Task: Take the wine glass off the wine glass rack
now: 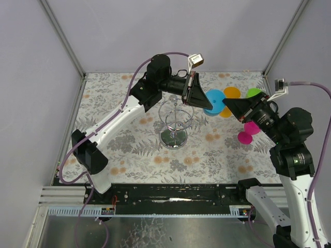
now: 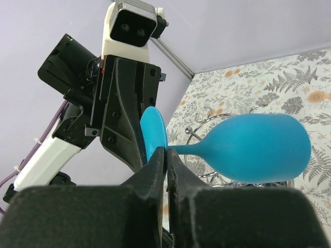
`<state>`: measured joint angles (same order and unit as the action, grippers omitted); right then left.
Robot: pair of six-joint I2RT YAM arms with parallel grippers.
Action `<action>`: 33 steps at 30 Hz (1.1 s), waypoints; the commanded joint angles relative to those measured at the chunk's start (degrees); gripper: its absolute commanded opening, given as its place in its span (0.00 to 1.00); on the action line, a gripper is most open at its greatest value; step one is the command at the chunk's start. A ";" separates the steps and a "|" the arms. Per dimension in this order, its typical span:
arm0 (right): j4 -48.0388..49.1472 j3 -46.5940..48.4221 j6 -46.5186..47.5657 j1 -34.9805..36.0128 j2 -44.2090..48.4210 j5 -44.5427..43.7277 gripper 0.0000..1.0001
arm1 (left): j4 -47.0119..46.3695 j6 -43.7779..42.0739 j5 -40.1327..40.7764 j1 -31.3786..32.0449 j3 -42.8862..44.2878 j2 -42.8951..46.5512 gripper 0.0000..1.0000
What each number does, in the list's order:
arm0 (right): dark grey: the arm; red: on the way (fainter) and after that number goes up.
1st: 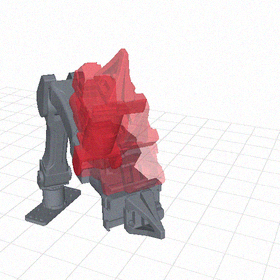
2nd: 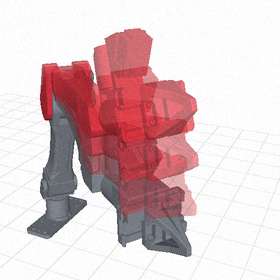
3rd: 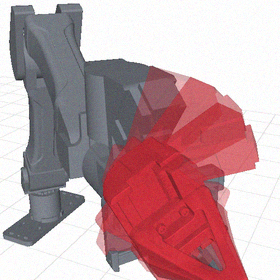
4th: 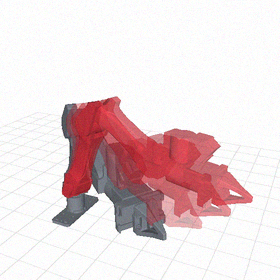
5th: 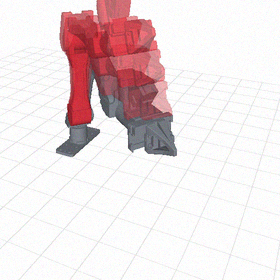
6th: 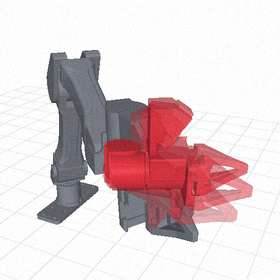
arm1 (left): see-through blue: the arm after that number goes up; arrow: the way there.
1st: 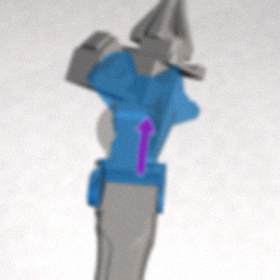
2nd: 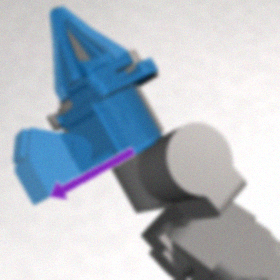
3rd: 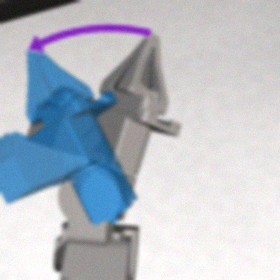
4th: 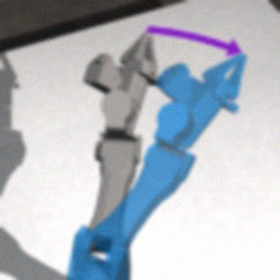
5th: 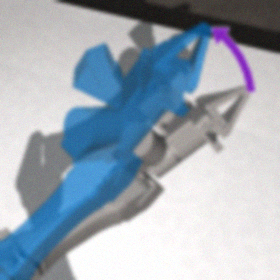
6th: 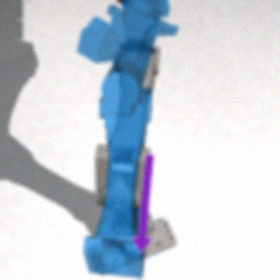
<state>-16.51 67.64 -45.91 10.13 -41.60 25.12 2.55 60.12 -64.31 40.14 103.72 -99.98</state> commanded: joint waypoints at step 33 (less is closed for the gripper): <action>-42.64 35.55 5.90 0.21 -18.33 -16.15 0.91 | 34.25 -99.78 35.19 17.06 6.76 5.14 0.00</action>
<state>-59.72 102.37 -40.07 10.13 -60.25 7.16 37.39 -26.83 -35.81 55.68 113.51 -97.80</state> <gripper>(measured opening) 0.902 0.011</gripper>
